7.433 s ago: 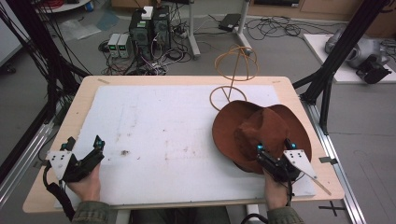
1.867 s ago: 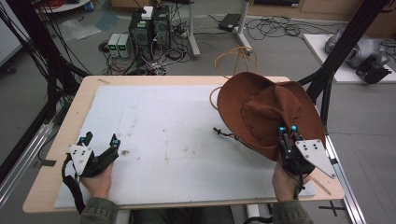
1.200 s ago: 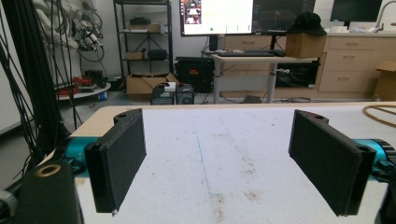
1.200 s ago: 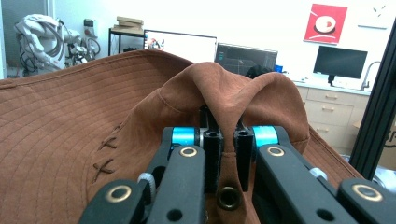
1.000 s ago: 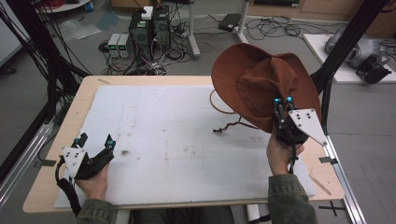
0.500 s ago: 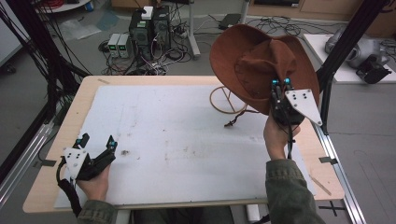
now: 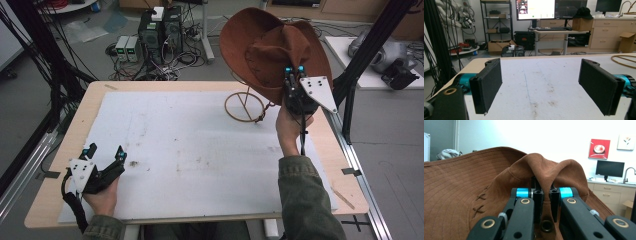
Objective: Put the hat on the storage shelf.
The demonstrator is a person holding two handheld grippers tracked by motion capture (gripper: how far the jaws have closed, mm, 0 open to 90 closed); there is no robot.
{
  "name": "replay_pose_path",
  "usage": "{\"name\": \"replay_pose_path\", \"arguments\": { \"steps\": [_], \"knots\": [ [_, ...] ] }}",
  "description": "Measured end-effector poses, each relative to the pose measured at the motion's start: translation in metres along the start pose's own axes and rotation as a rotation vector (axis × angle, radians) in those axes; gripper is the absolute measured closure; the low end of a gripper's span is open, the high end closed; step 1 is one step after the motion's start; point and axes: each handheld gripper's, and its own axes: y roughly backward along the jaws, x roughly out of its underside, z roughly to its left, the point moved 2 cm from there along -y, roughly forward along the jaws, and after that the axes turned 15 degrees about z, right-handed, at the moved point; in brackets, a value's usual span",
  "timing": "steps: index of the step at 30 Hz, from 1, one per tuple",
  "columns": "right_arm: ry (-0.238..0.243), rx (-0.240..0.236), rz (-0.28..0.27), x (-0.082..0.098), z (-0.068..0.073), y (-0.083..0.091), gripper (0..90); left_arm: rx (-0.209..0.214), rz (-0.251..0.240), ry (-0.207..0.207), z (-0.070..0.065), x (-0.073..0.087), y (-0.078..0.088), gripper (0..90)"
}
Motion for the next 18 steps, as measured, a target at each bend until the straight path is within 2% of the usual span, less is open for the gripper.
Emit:
{"name": "replay_pose_path", "arguments": {
  "steps": [6, 12, 15, 18],
  "knots": [
    [0.026, -0.010, -0.004, -0.004, 0.005, -0.016, 87.3, -0.005, -0.007, 0.021, 0.002, -0.001, -0.001, 19.3],
    [0.083, -0.004, 0.005, -0.009, 0.015, -0.032, 87.3, -0.005, -0.004, 0.020, 0.003, -0.001, 0.000, 19.3],
    [0.076, -0.015, -0.011, -0.014, 0.019, -0.038, 87.4, -0.005, -0.009, 0.026, 0.003, -0.001, -0.001, 19.3],
    [0.078, -0.027, -0.003, -0.021, 0.024, -0.046, 87.4, 0.000, -0.002, 0.022, 0.002, -0.001, -0.002, 19.3]
  ]
}}
